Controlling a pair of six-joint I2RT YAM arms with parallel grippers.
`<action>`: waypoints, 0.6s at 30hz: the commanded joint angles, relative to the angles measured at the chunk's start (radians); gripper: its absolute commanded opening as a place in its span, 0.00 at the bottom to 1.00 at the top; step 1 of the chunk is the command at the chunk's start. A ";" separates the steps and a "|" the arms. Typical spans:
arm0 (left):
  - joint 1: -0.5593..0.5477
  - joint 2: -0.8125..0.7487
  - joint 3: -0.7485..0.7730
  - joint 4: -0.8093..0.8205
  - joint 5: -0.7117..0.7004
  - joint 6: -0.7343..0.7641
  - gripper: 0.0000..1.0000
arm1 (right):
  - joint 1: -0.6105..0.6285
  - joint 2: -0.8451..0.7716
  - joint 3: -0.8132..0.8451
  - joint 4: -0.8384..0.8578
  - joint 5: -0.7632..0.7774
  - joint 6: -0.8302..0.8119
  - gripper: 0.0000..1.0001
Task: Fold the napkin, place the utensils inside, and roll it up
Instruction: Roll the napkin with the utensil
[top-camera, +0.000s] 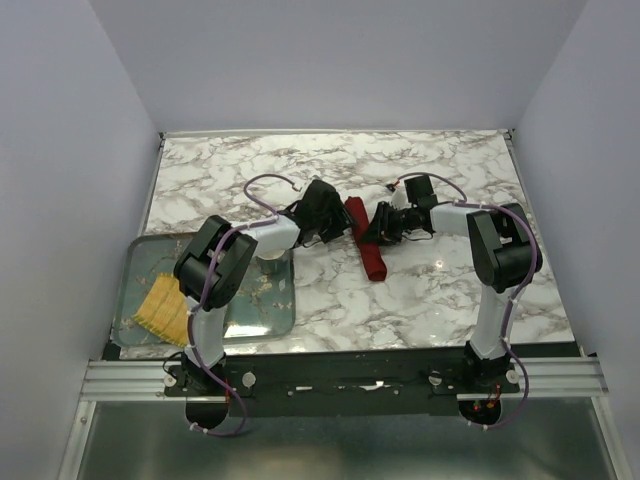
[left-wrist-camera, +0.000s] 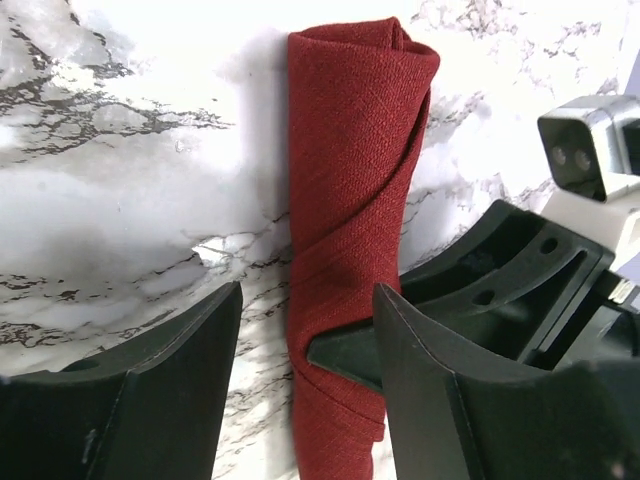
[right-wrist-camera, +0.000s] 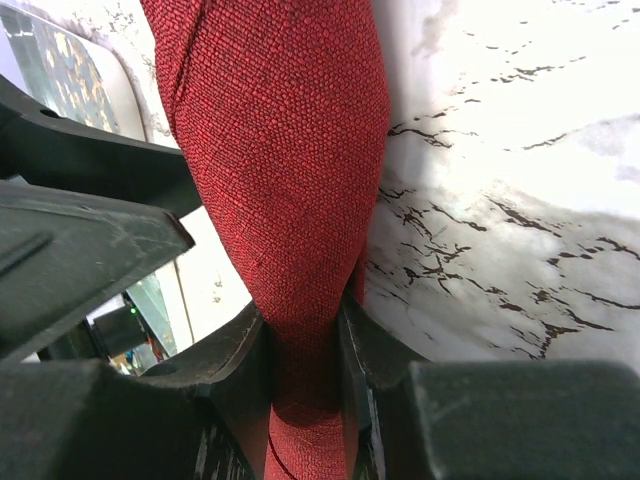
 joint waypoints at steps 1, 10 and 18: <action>0.002 0.019 0.039 0.026 -0.002 -0.030 0.66 | 0.017 0.016 -0.032 -0.046 0.025 -0.018 0.36; -0.021 0.057 0.088 -0.012 -0.005 -0.043 0.69 | 0.017 0.010 -0.026 -0.046 0.025 -0.012 0.36; -0.053 0.108 0.136 -0.103 -0.088 -0.066 0.70 | 0.017 0.002 -0.029 -0.046 0.030 -0.011 0.36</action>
